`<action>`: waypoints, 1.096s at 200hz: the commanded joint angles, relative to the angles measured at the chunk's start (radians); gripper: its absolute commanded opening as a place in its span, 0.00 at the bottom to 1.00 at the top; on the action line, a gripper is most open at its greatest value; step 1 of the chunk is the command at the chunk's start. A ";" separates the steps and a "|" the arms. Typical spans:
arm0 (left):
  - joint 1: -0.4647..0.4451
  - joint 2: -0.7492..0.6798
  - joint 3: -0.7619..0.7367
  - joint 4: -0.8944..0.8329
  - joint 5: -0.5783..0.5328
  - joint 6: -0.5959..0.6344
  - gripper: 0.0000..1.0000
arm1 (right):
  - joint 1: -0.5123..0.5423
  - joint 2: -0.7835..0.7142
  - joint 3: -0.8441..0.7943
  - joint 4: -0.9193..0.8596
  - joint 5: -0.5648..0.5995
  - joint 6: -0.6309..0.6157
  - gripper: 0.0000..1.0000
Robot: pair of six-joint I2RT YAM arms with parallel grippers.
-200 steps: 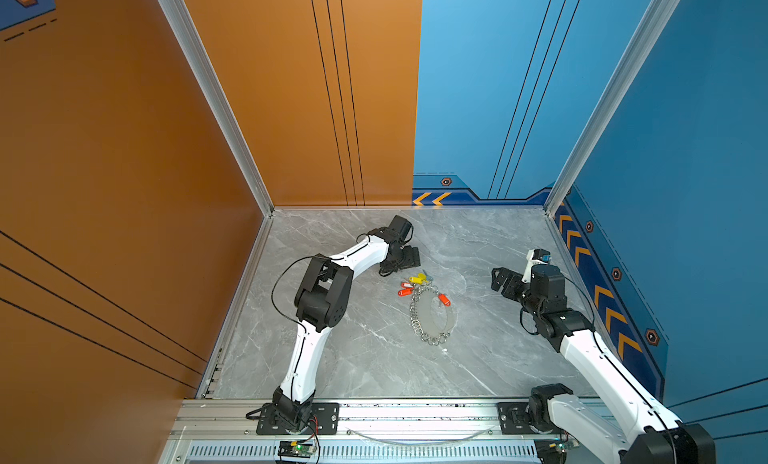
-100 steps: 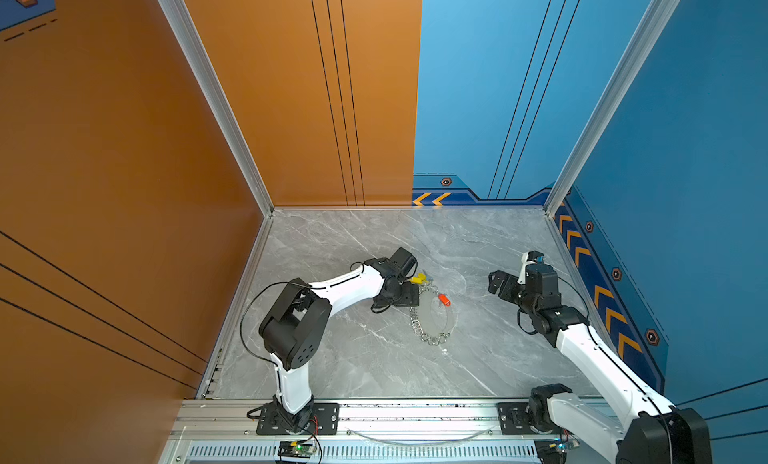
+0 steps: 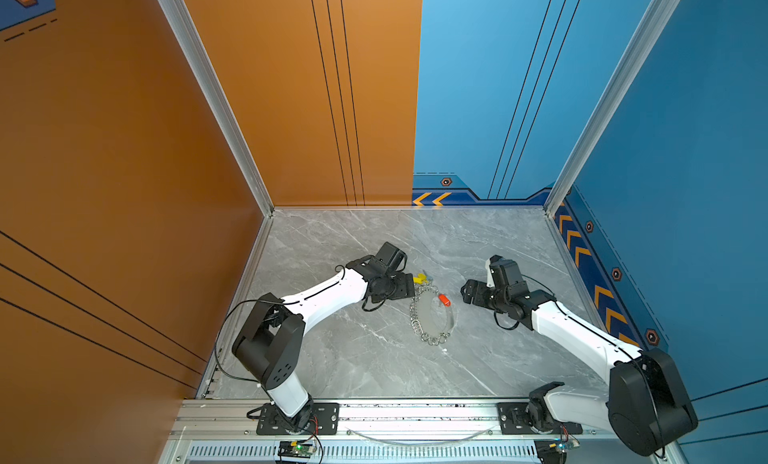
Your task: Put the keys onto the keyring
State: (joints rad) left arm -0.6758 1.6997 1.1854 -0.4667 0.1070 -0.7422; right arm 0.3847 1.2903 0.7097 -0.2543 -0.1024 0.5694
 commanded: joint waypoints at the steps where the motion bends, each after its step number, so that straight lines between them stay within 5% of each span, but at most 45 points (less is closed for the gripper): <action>1: -0.069 0.067 0.032 -0.002 0.054 -0.026 0.83 | 0.046 0.021 0.015 -0.025 -0.028 0.081 0.86; 125: -0.104 0.171 -0.004 0.000 0.016 -0.071 0.68 | 0.215 0.112 -0.018 0.004 -0.015 0.230 0.55; 219: 0.145 -0.200 -0.279 0.187 0.056 0.001 0.67 | 0.298 0.254 0.225 -0.093 0.097 0.118 0.47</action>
State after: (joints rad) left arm -0.5869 1.5803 0.9707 -0.3286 0.1509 -0.7883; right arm 0.6781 1.4841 0.8528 -0.3145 -0.0662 0.7357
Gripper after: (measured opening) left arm 0.670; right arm 0.483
